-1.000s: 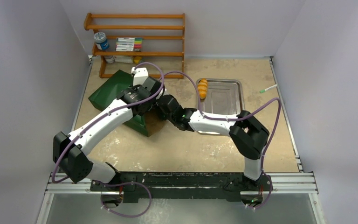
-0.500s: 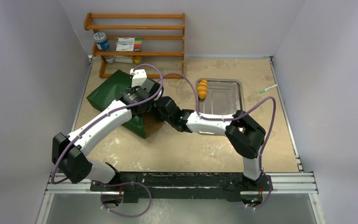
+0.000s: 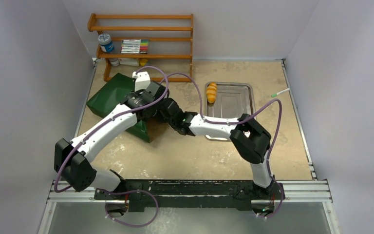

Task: Take the fake bread out of the paper bag
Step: Take out the fake bread from the paper bag.

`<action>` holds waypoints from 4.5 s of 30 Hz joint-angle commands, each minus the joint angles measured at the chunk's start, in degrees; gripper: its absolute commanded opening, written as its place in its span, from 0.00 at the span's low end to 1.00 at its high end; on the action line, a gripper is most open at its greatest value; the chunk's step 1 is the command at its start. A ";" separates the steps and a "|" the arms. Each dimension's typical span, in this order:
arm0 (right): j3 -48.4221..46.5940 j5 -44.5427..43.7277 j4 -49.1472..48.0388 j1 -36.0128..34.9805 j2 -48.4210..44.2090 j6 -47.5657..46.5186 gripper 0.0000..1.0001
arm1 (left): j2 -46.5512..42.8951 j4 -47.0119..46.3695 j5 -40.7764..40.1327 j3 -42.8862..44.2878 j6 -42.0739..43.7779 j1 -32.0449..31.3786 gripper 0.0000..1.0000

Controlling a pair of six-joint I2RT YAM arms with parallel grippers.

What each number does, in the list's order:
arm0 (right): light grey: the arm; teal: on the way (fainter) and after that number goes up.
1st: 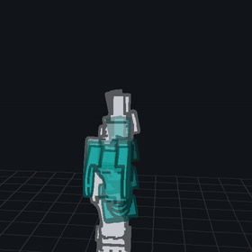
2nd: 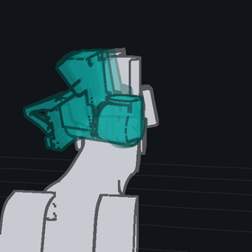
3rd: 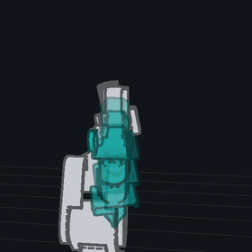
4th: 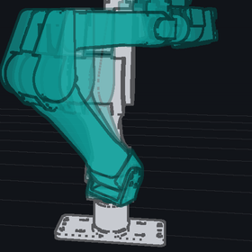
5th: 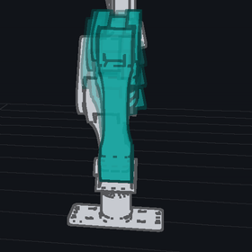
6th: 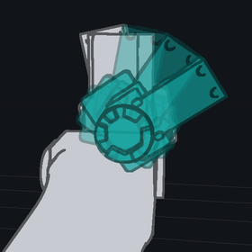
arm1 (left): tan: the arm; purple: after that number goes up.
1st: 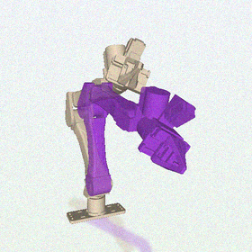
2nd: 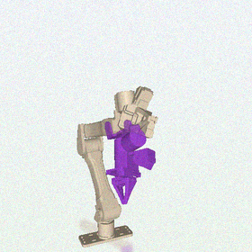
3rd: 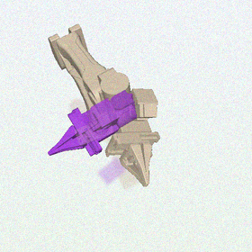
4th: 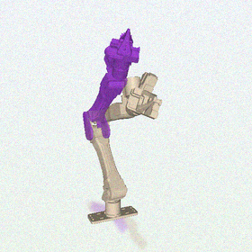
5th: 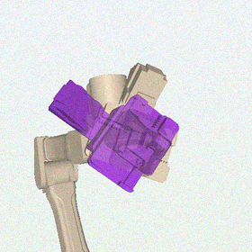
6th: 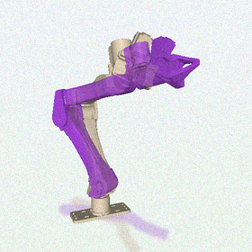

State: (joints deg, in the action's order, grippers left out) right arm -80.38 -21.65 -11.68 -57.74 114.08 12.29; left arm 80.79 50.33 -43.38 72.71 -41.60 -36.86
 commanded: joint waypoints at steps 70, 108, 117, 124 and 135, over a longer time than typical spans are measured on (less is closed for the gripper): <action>2.86 -3.81 -4.54 -2.37 -1.03 -4.39 0.36 | -8.74 -10.84 0.00 -3.09 -15.60 33.95 0.81; -9.51 -6.34 -5.24 -2.20 8.01 -11.02 0.00 | 17.15 -20.79 13.47 5.65 -9.64 48.38 0.81; -1.13 -6.91 3.04 -2.52 -2.79 -3.63 0.00 | 13.56 -20.07 15.20 5.48 -10.85 48.30 0.80; 4.79 -5.64 10.01 -4.12 -9.62 0.96 0.00 | 10.05 -20.28 16.49 6.05 -11.65 46.95 0.80; 5.75 -7.06 18.12 -7.15 -9.86 8.40 0.00 | 4.81 -17.96 11.35 6.90 -6.36 35.74 0.80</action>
State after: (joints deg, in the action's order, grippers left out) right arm -74.63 -26.33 3.01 -63.33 106.52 16.14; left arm 91.15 32.01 -28.84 78.32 -51.11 3.01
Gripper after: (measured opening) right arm 0.231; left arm 0.799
